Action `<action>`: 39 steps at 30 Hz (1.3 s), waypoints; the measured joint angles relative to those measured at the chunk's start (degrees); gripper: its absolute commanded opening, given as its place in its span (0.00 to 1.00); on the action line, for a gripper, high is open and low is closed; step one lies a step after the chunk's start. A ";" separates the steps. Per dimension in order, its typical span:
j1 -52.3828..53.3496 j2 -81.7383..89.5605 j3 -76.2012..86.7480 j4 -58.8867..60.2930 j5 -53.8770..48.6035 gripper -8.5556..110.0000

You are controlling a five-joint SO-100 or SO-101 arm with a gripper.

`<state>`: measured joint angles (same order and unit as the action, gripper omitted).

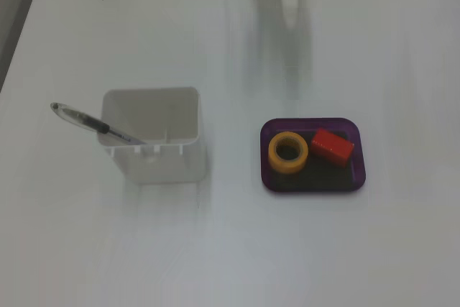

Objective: Remove the cube from the box.

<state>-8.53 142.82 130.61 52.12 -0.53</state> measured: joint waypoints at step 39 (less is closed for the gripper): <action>-2.20 -89.91 -83.76 22.24 17.40 0.26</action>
<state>-10.72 52.91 46.85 74.36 16.88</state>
